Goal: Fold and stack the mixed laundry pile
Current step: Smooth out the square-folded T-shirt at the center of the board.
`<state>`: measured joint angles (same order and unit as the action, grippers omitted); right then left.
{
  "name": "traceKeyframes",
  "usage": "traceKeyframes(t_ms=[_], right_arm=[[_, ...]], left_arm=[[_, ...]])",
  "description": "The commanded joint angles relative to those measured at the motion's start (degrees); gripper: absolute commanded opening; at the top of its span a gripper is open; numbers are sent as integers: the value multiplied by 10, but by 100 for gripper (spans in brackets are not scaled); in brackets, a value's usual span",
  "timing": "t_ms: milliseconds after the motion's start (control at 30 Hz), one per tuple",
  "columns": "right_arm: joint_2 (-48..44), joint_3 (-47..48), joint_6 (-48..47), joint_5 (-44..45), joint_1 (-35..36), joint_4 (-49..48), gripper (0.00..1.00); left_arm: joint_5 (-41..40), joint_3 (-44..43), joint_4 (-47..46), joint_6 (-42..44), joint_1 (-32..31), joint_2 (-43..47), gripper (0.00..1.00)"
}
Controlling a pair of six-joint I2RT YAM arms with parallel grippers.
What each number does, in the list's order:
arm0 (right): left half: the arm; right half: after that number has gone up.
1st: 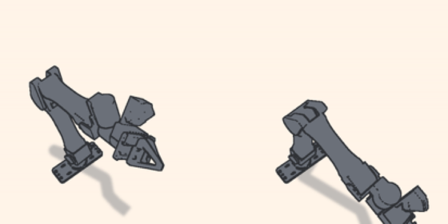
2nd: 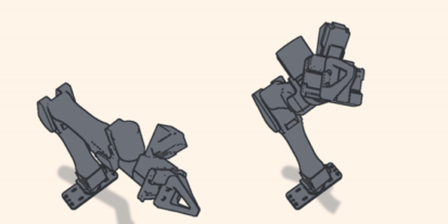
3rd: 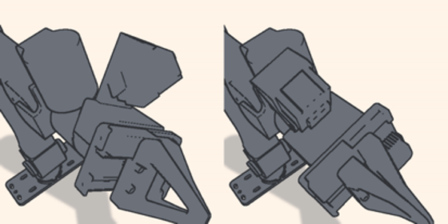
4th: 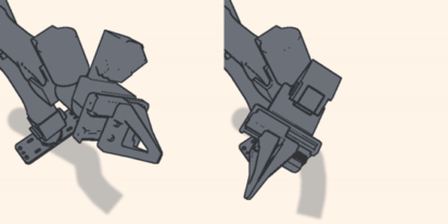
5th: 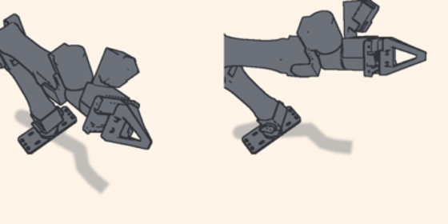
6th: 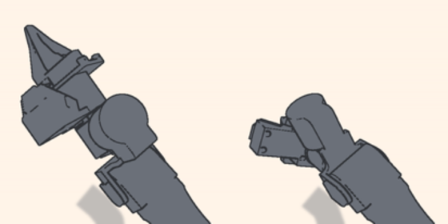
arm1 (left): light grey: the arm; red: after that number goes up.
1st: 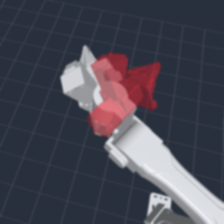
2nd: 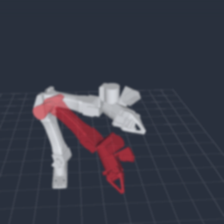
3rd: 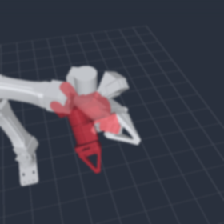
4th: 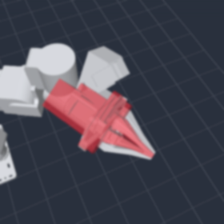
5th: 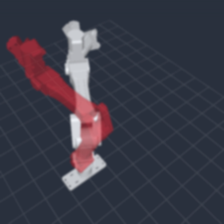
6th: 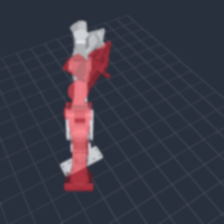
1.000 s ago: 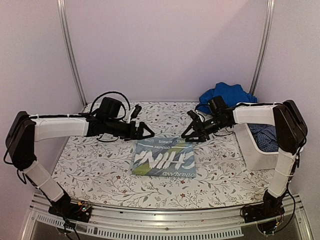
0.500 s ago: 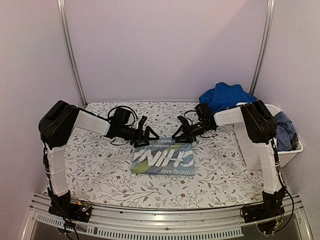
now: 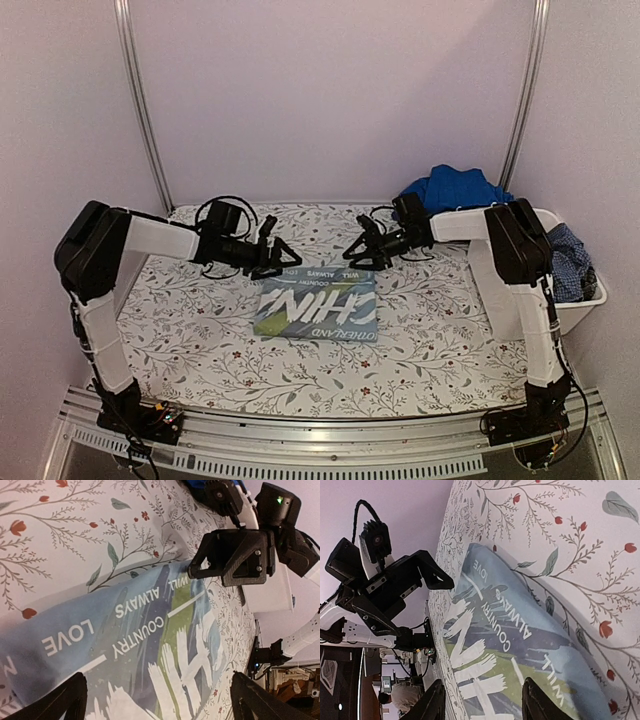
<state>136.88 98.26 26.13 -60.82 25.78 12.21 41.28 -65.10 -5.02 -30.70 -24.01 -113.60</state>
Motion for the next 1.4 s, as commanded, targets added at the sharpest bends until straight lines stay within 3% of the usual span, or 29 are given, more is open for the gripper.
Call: traceKeyframes(t_ms=[0, 167, 333, 500, 767, 867, 1000, 1133, 1367], right_arm=[[-132, -54, -5, -15, 20, 43, 51], [-185, -165, -11, -47, 94, 33, 51], [-164, -244, 65, -100, 142, -102, 51], [-114, -305, 85, -87, 138, -158, 50], [-118, -381, 47, -76, 95, -128, 49], [-166, -374, 11, -55, 92, -45, 49], [-249, -356, -29, -5, 80, 23, 49], [-335, -306, -51, 100, 52, 94, 52], [-442, -249, -85, 227, -2, 164, 59]], left_arm=[[11, 40, 91, 63, -40, 121, 100], [30, 119, 62, 32, -104, 172, 100], [41, 169, -46, -27, -128, 137, 100], [41, 224, -120, -62, -118, 95, 100], [47, 336, -185, -92, -65, 114, 100], [22, 344, -142, -62, -49, 169, 100], [-64, 296, -11, 12, -50, 262, 100], [-164, 231, 85, 71, -57, 331, 100], [-314, 116, 160, 190, -157, 327, 100]])
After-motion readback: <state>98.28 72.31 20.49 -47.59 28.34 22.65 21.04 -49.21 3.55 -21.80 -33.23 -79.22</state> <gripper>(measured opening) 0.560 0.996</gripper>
